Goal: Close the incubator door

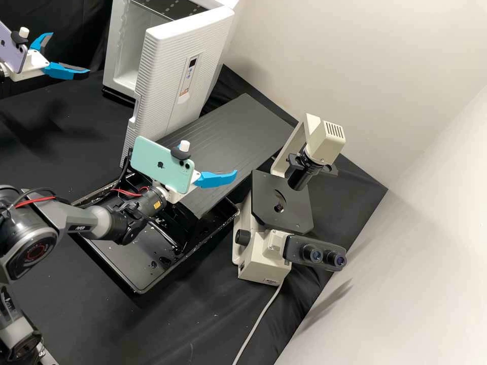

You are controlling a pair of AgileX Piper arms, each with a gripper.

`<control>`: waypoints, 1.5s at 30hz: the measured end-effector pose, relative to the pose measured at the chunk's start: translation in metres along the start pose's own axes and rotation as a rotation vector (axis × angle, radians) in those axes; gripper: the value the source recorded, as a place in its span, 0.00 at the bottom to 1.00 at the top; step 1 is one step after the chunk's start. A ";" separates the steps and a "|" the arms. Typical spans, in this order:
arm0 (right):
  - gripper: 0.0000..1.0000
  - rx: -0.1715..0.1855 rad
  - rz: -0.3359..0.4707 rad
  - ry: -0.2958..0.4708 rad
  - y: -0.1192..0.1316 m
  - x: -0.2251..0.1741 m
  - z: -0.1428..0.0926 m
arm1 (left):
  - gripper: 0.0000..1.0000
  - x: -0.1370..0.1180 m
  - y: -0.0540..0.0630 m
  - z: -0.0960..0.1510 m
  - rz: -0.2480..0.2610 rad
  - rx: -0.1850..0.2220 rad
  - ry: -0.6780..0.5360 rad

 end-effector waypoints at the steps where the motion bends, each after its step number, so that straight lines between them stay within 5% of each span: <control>1: 1.00 0.004 -0.002 0.003 -0.002 0.000 -0.002 | 1.00 0.000 0.000 0.000 0.000 0.000 0.000; 26: 1.00 0.068 0.092 0.173 0.016 0.017 -0.069 | 1.00 0.000 0.000 0.000 0.000 0.000 0.000; 37: 1.00 0.036 0.087 0.263 0.012 0.018 -0.105 | 1.00 0.000 0.000 0.000 0.000 0.000 0.000; 45: 1.00 0.021 0.090 0.249 0.009 0.017 -0.110 | 1.00 0.000 0.000 0.000 0.000 0.000 0.000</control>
